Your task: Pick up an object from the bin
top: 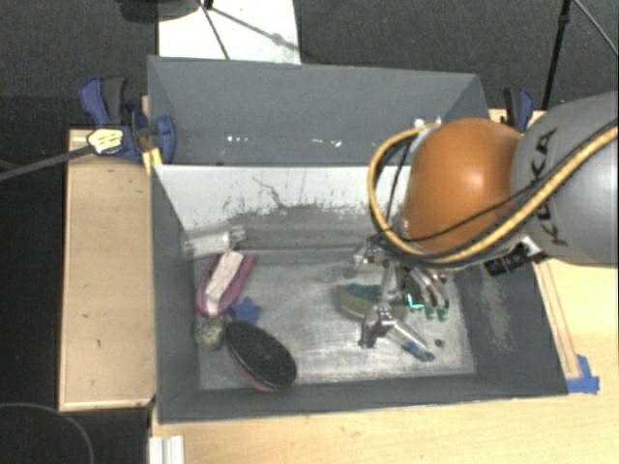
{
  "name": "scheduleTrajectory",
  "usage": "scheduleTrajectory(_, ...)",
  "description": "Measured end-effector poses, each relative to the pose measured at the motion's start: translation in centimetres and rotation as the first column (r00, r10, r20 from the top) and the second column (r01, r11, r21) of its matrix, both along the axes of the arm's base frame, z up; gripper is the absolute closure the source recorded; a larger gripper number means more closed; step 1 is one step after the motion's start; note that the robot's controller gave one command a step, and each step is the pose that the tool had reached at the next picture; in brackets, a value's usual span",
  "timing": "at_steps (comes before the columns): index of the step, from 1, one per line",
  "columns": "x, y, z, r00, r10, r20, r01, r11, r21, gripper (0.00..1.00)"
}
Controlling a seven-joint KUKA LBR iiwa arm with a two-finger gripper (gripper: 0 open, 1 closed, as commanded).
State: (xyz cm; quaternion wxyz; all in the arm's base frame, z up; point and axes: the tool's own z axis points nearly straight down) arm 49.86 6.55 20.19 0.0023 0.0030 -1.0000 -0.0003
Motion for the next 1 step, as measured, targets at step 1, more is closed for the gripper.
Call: scheduleTrajectory(1, 4.02, -4.57, -7.16, 0.987, 0.159, 0.003, -0.159, 0.987, -0.001, 0.0)
